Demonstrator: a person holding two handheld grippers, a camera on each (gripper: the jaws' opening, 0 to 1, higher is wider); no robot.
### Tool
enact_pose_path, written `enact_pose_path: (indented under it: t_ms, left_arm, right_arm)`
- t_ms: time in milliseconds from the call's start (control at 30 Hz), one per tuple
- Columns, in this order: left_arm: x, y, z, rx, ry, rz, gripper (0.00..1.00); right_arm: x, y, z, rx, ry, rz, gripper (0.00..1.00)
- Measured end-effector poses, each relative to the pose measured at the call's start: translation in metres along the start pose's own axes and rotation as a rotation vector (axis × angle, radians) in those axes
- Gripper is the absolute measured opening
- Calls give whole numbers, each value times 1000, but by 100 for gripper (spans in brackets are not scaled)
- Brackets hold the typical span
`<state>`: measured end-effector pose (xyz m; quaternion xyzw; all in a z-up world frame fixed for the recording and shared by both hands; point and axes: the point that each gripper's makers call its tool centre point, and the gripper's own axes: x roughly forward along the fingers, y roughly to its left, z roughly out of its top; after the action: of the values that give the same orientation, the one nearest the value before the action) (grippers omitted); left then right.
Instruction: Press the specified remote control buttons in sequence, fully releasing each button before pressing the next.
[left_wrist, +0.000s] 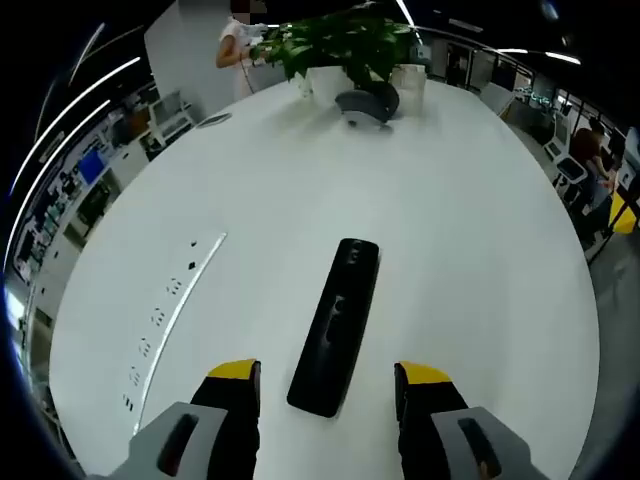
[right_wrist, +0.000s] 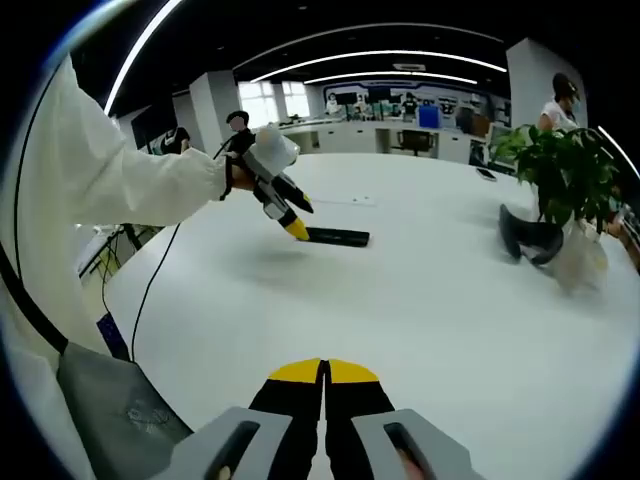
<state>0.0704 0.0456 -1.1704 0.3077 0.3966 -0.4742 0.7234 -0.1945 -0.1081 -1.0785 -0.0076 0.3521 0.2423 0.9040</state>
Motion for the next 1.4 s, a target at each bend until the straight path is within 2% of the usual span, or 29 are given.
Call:
enact_pose_path:
  t_ms: [200, 333, 500, 700, 833, 933, 1233, 1400]
  left_arm:
    - [12, 5, -6, 6, 31, -18, 50]
    - [19, -1, -11, 15, 55, -60, 47]
    - [18, 1, -11, -5, 50, -90, 44]
    - [16, -2, -14, 60, 37, -121, 40]
    - [14, -8, -16, 121, 42, -145, 28]
    - [13, -10, -17, 148, 55, -148, 24]
    - [13, -14, -17, 156, 74, -132, 24]
    - [12, -22, -18, 159, 106, -128, 24]
  right_arm:
    - [-2, -1, 1, 12, -2, 0, 0]
    - [-1, -2, -1, 13, 3, -3, 0]
    - [0, -1, -3, 8, 12, -2, 0]
    - [0, 2, 0, 7, 5, 5, 0]
    - [-1, 5, 3, 9, -3, 11, 0]
    - [-3, 8, 7, 11, -18, 10, 0]
    - [-9, 15, 10, 14, -43, 2, 0]
    - [-14, 19, 19, 14, -71, 4, 0]
